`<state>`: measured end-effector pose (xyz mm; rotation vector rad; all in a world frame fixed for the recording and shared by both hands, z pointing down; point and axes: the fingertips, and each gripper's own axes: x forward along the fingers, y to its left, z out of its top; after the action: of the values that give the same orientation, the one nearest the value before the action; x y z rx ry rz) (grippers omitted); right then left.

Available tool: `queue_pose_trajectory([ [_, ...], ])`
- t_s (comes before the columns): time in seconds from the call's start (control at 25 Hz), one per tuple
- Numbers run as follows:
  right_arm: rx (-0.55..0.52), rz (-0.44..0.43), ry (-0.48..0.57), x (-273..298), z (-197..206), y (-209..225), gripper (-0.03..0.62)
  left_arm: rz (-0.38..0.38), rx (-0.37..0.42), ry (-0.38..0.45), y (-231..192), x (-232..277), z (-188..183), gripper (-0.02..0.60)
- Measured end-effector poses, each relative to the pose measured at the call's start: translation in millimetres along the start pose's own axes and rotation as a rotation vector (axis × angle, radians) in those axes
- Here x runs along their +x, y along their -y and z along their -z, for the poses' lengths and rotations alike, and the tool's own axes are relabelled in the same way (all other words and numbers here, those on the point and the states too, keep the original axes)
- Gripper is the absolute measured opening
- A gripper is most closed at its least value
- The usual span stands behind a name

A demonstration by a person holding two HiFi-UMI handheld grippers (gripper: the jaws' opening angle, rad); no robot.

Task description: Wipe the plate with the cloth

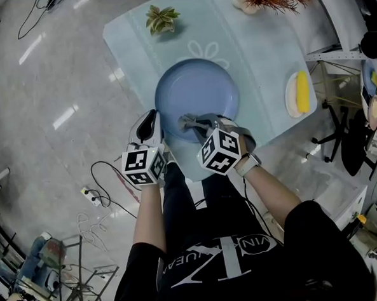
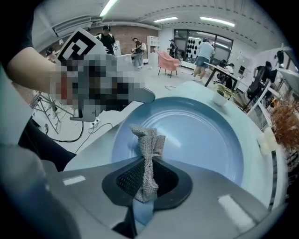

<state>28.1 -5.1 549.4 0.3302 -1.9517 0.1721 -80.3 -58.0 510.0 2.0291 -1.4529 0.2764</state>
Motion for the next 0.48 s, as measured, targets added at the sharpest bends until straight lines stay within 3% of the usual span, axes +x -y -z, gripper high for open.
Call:
queue_pose_trajectory([
  [0.2,-0.031,-0.024,0.044,11.3,-25.6,-2.4,0.044,0.003,-0.001,0.001,-0.9,0.8,0.9,0.0],
  [0.48,-0.096,0.032,0.082,26.3,-61.4,28.6,0.044,0.004,-0.003,0.002,-1.3,1.0,1.2,0.0],
])
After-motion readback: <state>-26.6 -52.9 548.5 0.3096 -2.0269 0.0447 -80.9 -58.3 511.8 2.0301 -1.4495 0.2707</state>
